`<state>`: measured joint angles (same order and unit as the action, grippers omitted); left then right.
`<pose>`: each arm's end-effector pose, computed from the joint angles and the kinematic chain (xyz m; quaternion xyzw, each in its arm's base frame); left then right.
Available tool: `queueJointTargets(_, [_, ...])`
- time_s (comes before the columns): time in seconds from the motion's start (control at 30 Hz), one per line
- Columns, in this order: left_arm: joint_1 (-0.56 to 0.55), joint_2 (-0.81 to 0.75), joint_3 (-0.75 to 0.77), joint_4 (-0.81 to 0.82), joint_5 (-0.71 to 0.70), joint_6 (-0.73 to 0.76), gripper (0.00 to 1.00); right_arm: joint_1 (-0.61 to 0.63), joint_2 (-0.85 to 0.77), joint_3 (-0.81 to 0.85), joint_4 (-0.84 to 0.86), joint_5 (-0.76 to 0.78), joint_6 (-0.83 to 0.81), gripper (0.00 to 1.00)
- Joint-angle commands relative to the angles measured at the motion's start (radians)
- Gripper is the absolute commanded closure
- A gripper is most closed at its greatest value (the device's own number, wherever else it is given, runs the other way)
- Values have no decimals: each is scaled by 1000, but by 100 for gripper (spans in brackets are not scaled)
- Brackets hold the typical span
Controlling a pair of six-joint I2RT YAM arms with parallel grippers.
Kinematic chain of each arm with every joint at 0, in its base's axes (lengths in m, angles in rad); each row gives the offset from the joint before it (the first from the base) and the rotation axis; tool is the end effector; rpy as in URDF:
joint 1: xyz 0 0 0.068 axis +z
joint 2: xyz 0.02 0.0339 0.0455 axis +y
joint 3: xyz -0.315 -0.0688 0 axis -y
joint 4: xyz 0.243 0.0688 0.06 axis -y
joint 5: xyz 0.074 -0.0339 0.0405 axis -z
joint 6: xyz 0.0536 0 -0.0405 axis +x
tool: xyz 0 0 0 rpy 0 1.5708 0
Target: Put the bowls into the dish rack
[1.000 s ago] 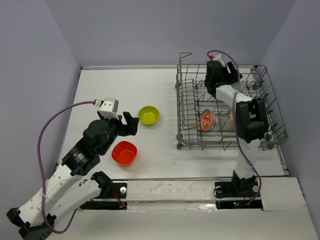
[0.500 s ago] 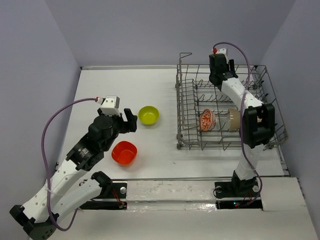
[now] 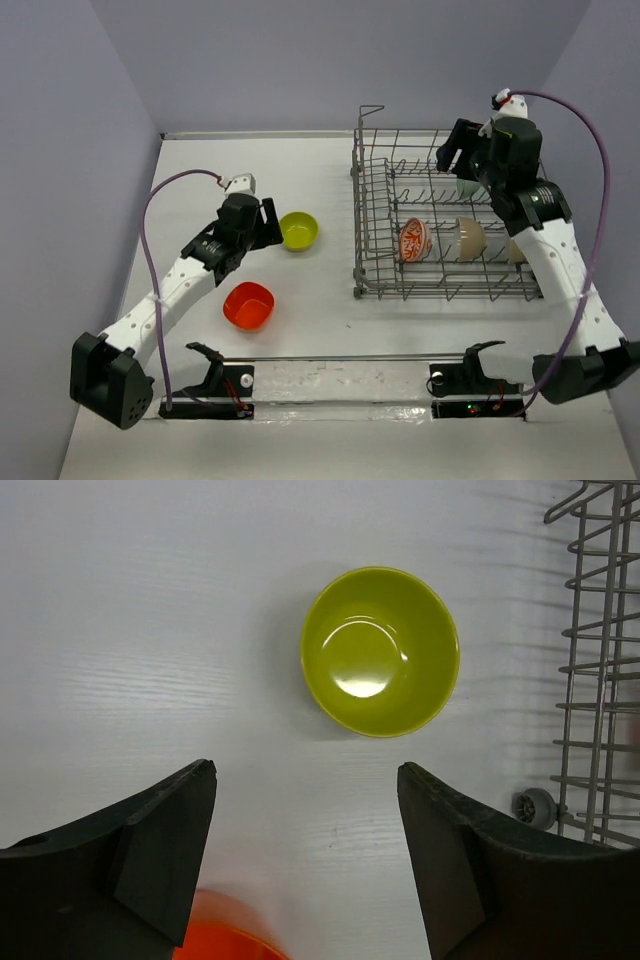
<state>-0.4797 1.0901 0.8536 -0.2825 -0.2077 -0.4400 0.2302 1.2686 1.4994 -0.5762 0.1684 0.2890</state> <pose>0.2131 -0.0984 0.3315 -0.0350 0.8611 -0.1412 0.4872 0.2634 0.0525 0.4853 0.0723 0.8134 0.0806 0.5715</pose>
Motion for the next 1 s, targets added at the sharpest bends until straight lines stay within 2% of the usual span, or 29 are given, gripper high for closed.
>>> queueJointTargets(0.0, [7,98,102,83,60,-86,20,4,-131,-126,-48,-214,85,28])
queueJointTargets(0.2, [9,337,252,13,50,-109,23,4,-253,-188,-79,-285,87,29])
queueJointTargets(0.37, [9,467,291,11,18,-137,27,4,-313,-209,-80,-359,99,28])
queueJointTargets(0.97, [10,547,214,45,-44,-195,30,4,-339,-225,-82,-403,104,27])
